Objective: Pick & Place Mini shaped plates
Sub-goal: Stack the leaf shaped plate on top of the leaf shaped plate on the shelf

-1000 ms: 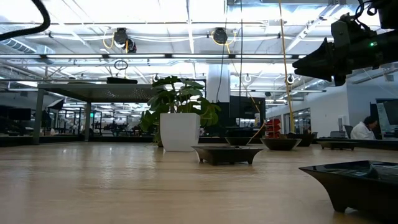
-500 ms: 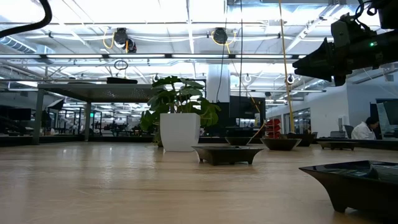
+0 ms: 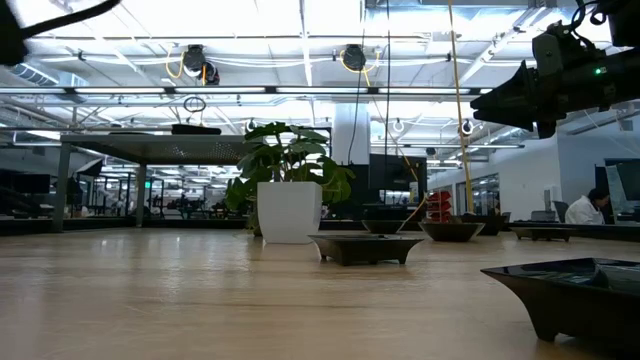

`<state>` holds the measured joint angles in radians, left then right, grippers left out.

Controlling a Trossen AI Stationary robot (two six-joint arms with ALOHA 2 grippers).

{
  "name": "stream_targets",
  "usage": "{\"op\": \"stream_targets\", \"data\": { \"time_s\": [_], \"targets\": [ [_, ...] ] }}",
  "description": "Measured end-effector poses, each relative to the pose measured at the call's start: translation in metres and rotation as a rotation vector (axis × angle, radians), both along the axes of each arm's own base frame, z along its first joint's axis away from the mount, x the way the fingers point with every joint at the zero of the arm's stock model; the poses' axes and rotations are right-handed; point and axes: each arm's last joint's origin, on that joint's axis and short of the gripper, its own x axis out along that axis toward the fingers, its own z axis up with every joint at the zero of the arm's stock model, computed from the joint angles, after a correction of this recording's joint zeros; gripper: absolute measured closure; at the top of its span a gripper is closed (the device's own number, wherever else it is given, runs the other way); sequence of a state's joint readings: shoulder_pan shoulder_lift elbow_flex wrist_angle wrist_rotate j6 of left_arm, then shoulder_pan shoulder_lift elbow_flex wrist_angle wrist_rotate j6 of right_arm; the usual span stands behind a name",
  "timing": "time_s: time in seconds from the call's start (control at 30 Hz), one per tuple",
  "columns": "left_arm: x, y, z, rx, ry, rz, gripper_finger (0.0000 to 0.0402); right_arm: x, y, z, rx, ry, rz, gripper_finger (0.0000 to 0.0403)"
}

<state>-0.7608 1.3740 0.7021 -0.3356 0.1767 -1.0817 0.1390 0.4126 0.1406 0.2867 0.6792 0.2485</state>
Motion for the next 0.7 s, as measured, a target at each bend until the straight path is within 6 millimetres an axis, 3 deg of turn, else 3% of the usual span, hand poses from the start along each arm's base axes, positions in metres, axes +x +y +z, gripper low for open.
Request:
{"op": "stream_targets", "data": {
  "time_s": [0.27,0.5,0.7],
  "targets": [
    [0.029,0.044,0.016,0.052,-0.135,0.279,0.0395,0.000,0.000,0.000,0.000,0.000,0.000,0.0258],
    [0.052,0.103,0.027,0.176,-0.253,0.567,0.0395,0.000,0.000,0.000,0.000,0.000,0.000,0.0259],
    [0.061,0.154,0.052,0.322,-0.405,0.734,0.0397,0.000,0.000,0.000,0.000,0.001,0.000,0.0257]
  ]
}}
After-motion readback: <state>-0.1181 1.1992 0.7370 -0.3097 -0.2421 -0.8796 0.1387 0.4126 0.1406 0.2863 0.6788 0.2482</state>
